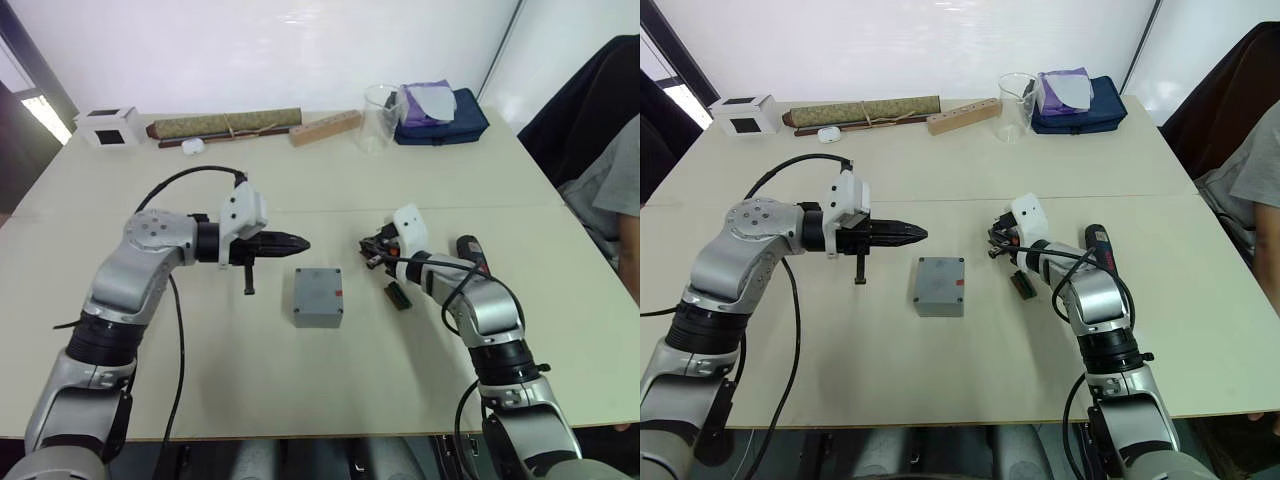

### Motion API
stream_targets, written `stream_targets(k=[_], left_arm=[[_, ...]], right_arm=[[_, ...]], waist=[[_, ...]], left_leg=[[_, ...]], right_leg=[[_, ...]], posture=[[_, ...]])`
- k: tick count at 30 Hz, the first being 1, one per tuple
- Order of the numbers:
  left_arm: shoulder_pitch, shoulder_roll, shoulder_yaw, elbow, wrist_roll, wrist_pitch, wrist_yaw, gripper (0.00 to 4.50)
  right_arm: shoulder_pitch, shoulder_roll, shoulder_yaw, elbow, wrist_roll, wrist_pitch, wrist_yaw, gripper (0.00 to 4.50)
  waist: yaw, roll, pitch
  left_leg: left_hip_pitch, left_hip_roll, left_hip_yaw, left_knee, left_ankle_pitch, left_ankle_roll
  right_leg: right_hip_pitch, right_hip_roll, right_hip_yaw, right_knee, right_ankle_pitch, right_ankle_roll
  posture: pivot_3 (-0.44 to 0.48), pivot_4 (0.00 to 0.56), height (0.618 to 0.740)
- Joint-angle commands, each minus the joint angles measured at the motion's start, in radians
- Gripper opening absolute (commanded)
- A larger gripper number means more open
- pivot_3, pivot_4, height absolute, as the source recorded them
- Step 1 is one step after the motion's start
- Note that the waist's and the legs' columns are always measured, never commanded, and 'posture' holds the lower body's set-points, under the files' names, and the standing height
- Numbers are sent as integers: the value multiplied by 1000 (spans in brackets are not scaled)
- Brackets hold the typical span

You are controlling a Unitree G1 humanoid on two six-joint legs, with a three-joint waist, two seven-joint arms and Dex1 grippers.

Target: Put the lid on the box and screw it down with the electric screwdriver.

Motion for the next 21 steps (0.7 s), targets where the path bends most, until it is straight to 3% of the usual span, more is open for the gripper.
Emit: stream_targets(k=[1,21], left_arm=[[-11,0,-3,-38,-3,-10,5,0],[-4,16,6,-38,-3,-8,14,0]], right_arm=[[3,-5,-11,-25,4,-9,5,1608],[-12,20,-17,-11,12,-31,4,1608]], waist=[[0,0,0],[-1,0,0]], left_leg=[[0,0,0,0,0,0],[0,0,0,0,0,0]], right_leg=[[0,0,0,0,0,0],[0,0,0,0,0,0]], posture=[[0,150,736],[0,150,736]])
